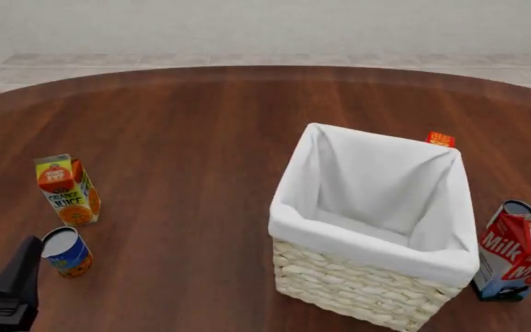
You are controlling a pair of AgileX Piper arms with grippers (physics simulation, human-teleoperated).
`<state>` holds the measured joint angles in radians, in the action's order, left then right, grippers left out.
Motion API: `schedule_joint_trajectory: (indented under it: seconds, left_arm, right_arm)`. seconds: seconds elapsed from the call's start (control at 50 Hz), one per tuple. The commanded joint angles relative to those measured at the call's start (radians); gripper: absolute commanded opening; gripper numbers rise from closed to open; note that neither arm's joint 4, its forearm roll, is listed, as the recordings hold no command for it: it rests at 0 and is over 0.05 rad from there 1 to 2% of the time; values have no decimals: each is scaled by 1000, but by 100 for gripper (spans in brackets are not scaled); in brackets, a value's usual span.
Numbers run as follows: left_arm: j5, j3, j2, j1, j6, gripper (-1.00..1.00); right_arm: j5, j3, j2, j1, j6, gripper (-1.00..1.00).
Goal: Pick up the tomato sauce, and put it in the basket.
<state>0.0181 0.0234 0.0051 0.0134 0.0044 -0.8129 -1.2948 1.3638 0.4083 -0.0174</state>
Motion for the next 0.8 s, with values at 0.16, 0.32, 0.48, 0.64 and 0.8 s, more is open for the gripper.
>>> schedule_joint_trajectory:
  seconds: [0.16, 0.32, 0.48, 0.64, 0.8]
  left_arm:
    - [-12, -13, -2, 0, 0, 100]
    - [-12, -13, -2, 0, 0, 100]
    - [-12, -13, -1, 0, 0, 100]
    - [-12, -13, -1, 0, 0, 100]
    - [-12, -13, -1, 0, 0, 100]
  right_arm:
    - [61, 41, 50, 8, -5, 100]
    - [89, 44, 77, 2, 0, 100]
    - [102, 39, 100, 8, -4, 100]
    - [133, 52, 125, 12, -5, 100]
    - [151, 66, 149, 26, -15, 100]
